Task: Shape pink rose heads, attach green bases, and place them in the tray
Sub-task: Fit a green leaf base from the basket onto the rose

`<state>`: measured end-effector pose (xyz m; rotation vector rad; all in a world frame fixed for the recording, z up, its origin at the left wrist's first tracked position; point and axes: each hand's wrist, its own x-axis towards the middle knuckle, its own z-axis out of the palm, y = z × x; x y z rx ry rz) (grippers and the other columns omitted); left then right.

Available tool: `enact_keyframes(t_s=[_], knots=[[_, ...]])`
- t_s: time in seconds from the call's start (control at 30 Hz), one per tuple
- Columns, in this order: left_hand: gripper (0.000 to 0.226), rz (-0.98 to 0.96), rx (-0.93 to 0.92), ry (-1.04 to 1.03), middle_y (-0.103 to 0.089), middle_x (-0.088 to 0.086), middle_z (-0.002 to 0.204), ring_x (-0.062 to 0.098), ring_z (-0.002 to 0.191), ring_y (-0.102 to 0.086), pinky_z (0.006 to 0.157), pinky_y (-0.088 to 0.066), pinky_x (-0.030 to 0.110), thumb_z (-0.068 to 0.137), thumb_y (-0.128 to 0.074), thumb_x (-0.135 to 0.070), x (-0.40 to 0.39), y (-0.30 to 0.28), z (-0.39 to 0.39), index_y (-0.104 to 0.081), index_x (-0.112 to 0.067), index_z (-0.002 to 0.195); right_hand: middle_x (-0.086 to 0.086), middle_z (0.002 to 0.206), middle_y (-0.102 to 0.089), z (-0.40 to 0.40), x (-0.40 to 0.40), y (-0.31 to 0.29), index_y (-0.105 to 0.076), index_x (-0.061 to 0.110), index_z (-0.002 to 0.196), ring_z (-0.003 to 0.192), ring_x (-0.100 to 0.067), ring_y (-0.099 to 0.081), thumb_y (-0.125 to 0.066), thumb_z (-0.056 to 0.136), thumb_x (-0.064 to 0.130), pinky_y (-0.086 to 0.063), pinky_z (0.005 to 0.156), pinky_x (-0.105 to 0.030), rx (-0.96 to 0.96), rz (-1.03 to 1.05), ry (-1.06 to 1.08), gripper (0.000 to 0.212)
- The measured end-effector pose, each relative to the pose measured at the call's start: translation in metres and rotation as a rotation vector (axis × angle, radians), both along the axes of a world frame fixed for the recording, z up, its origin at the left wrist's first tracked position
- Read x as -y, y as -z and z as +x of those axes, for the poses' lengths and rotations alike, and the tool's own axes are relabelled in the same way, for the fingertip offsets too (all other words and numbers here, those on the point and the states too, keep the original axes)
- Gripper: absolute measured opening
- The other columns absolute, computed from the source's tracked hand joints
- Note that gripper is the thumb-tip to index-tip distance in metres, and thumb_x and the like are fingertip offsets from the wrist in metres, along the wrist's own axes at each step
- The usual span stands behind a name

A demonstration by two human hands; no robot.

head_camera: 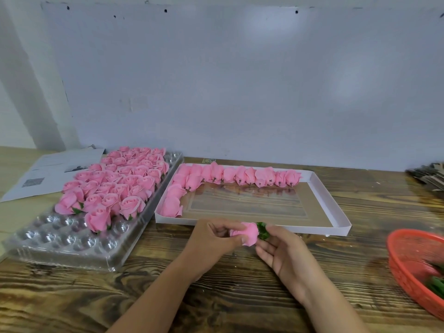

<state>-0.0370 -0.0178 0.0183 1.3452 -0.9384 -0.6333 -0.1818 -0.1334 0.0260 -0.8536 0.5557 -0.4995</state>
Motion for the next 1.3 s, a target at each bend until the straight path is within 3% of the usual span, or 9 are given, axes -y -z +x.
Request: enact_keyframes(t_s=[0.37, 0.57, 0.73, 0.87, 0.97, 1.13, 1.3], knots=[[0.025, 0.003, -0.085, -0.045, -0.08, 0.001, 0.101, 0.015, 0.1, -0.075, 0.083, -0.057, 0.019, 0.082, -0.081, -0.004, 0.001, 0.0, 0.0, -0.083, -0.025, 0.096, -0.02, 0.106, -0.074, 0.0, 0.001, 0.005, -0.067, 0.002, 0.117, 0.085, -0.02, -0.073, -0.06, 0.093, 0.004, -0.061, 0.069, -0.025, -0.01, -0.076, 0.035, 0.025], [0.022, 0.019, -0.132, -0.016, -0.079, 0.003, 0.103, 0.017, 0.102, -0.074, 0.084, -0.057, 0.022, 0.082, -0.082, -0.009, 0.0, -0.003, 0.001, -0.082, -0.024, 0.099, -0.02, 0.109, -0.074, 0.0, -0.001, 0.004, -0.067, -0.001, 0.116, 0.086, -0.02, -0.074, -0.058, 0.094, 0.001, -0.061, 0.074, -0.025, 0.045, -0.052, 0.048, 0.024], [0.023, 0.023, -0.139, 0.018, -0.078, 0.004, 0.108, 0.019, 0.107, -0.073, 0.09, -0.057, 0.025, 0.081, -0.083, -0.013, -0.001, -0.003, 0.001, -0.082, -0.024, 0.101, -0.019, 0.105, -0.075, 0.002, -0.001, 0.006, -0.068, 0.0, 0.115, 0.084, -0.02, -0.074, -0.057, 0.095, 0.001, -0.061, 0.069, -0.024, 0.046, -0.048, 0.059, 0.023], [0.026, 0.011, -0.161, 0.033, -0.078, 0.005, 0.107, 0.019, 0.107, -0.073, 0.088, -0.057, 0.024, 0.075, -0.085, -0.023, -0.002, -0.006, 0.0, -0.082, -0.021, 0.101, -0.015, 0.108, -0.075, 0.001, -0.002, 0.007, -0.07, 0.007, 0.115, 0.093, -0.022, -0.074, -0.059, 0.096, 0.007, -0.059, 0.071, -0.024, 0.011, -0.124, 0.042, 0.022], [0.023, 0.032, -0.202, 0.019, -0.079, 0.009, 0.105, 0.023, 0.104, -0.073, 0.085, -0.057, 0.025, 0.079, -0.083, -0.017, -0.003, -0.007, 0.002, -0.081, -0.018, 0.102, -0.011, 0.108, -0.076, 0.001, -0.004, 0.008, -0.072, 0.011, 0.114, 0.103, -0.022, -0.073, -0.061, 0.094, 0.01, -0.059, 0.073, -0.023, -0.011, -0.22, 0.049, 0.023], [0.027, 0.011, -0.285, 0.065, -0.078, 0.013, 0.106, 0.024, 0.1, -0.074, 0.084, -0.058, 0.028, 0.076, -0.083, -0.019, -0.005, -0.01, 0.002, -0.081, -0.014, 0.103, -0.01, 0.104, -0.077, 0.003, -0.007, 0.007, -0.073, 0.011, 0.113, 0.095, -0.017, -0.074, -0.069, 0.081, 0.01, -0.059, 0.07, -0.021, 0.018, -0.284, 0.085, 0.032], [0.027, 0.007, -0.27, 0.037, -0.078, 0.012, 0.104, 0.021, 0.098, -0.074, 0.082, -0.057, 0.024, 0.073, -0.083, -0.018, -0.003, -0.01, -0.001, -0.082, -0.018, 0.1, -0.007, 0.099, -0.078, 0.005, -0.008, 0.011, -0.072, 0.015, 0.111, 0.091, -0.016, -0.074, -0.07, 0.085, 0.005, -0.058, 0.071, -0.02, 0.007, -0.387, 0.153, 0.028]])
